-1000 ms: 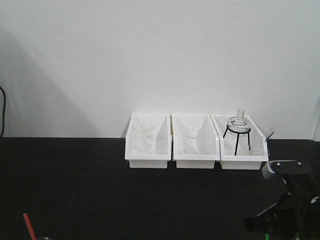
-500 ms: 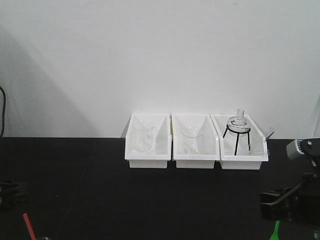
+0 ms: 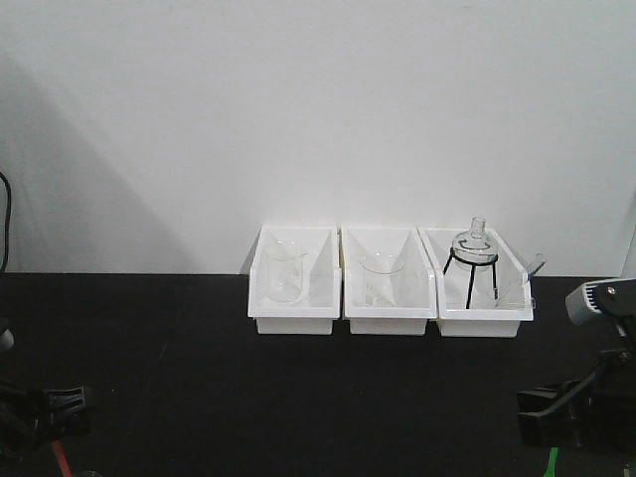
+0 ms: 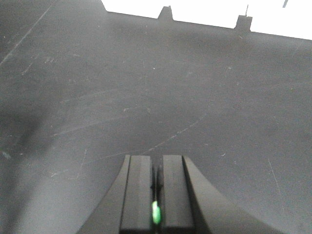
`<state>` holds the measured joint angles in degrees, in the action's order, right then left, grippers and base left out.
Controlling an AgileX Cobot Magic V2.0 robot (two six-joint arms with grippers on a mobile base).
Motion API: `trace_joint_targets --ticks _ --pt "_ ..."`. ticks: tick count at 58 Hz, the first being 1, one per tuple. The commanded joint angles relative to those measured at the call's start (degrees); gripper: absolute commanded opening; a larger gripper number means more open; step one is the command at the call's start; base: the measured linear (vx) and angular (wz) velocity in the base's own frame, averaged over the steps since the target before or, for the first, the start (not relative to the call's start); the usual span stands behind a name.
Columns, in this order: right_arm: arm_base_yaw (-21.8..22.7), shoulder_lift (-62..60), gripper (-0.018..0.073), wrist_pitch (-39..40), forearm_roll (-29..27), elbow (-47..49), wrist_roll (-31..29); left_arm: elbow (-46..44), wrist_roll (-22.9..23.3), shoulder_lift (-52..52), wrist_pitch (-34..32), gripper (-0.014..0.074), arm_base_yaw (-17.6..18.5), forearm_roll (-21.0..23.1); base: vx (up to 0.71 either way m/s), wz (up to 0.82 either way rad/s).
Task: Sort red and green spoons into left cabinet
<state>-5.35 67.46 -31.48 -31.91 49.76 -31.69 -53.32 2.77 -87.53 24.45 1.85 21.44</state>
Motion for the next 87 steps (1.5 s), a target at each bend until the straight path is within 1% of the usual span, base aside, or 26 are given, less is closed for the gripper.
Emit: trace_joint_targets --ticks 1,21,27,31,33,36,45,46,56,61,65,77,81,83,87 --pt "0.3 -1.3 -0.0007 2.6 -0.9 1.7 -0.5 -2.1 -1.1 0.4 -3.9 0.0533 0.9 1.5 0.0 0.0" --pt "0.3 -1.3 -0.0007 2.6 -0.9 1.7 -0.5 -2.1 -1.1 -4.4 -4.3 0.053 1.0 1.5 0.0 0.0" --pt "0.3 -1.3 -0.0007 2.6 -0.9 1.7 -0.5 -2.1 -1.1 -4.5 -4.5 0.0494 1.0 1.4 0.0 0.0" --pt "0.3 -1.3 -0.0007 2.6 -0.9 1.7 -0.5 -2.1 -1.1 -4.5 -4.5 0.0444 1.0 1.3 0.0 0.0" --pt "0.3 -1.3 -0.0007 2.7 -0.9 1.7 -0.5 -2.1 -1.1 -4.5 -4.3 0.0398 1.0 1.3 0.0 0.0" --pt "0.3 -1.3 -0.0007 2.8 -0.9 1.7 -0.5 -2.1 -1.1 -4.5 -4.0 0.0315 1.0 1.3 0.0 0.0" --pt "0.3 -1.3 -0.0007 2.9 -0.9 1.7 -0.5 -2.1 -1.1 -4.5 -3.9 -0.0001 1.0 1.3 0.0 0.0" --pt "0.3 -1.3 -0.0007 2.9 -0.9 1.7 -0.5 -2.1 -1.2 -4.5 -4.1 -0.0011 1.0 1.3 0.0 0.0" --pt "0.3 -1.3 -0.0007 3.0 -0.9 1.7 -0.4 -2.3 -1.6 -3.1 -6.6 -0.0006 1.0 1.3 0.0 0.0" --pt "0.3 -1.3 -0.0007 3.5 -0.9 1.7 -0.4 -3.0 -3.2 -1.1 -6.3 -0.0006 1.0 1.3 0.0 0.0" --pt "0.3 -1.3 -0.0007 4.1 -0.9 1.7 -0.4 -3.6 -5.5 1.0 -5.8 -0.0006 1.0 1.3 0.0 0.0" --pt "0.3 -1.8 -0.0007 4.5 -1.3 1.7 -0.4 -3.4 -16.4 11.1 -5.3 -0.0006 1.0 1.3 0.0 0.0" --pt "0.3 -2.7 -0.0007 4.7 -1.3 1.7 -0.5 -3.4 -19.4 14.7 -5.3 -0.0005 1.0 1.3 0.0 0.0" --pt "0.3 -3.2 -0.0007 4.8 -1.3 1.7 -1.0 -3.4 -20.8 16.6 -5.3 -0.0004 1.0 1.3 0.0 0.0" --pt "0.3 -4.6 -0.0007 5.0 -1.3 1.7 -1.9 -3.0 -22.0 20.5 -5.6 -0.0003 1.0 1.3 0.0 0.0"
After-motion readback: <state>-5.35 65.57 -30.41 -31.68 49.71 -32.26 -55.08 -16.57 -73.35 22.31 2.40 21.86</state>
